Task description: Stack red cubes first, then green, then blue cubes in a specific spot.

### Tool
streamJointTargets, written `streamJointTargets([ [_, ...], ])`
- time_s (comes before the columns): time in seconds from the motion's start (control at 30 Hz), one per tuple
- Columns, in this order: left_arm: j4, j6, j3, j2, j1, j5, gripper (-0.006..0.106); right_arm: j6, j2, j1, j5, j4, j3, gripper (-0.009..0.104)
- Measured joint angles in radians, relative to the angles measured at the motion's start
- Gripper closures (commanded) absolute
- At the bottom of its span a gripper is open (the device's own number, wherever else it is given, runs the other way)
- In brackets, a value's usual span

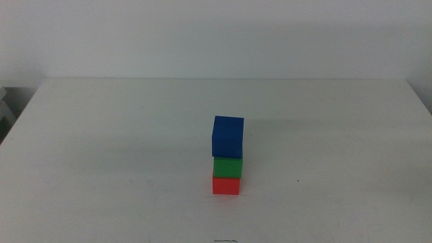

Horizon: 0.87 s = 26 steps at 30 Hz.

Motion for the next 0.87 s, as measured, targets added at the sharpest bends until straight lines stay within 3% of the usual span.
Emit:
streamJointTargets([
  [0.23,-0.071,0.0,0.237,-0.084,0.0,-0.175,0.009,0.0,-0.153,-0.042,-0.004,0.0,0.181,0.013],
  [0.47,-0.079,0.0,0.384,-0.205,0.0,-0.192,0.009,0.0,-0.32,-0.043,-0.004,0.007,0.326,0.013],
  [0.87,-0.084,0.0,0.402,-0.245,0.0,-0.152,0.009,0.0,-0.359,-0.044,-0.006,0.007,0.387,0.013],
])
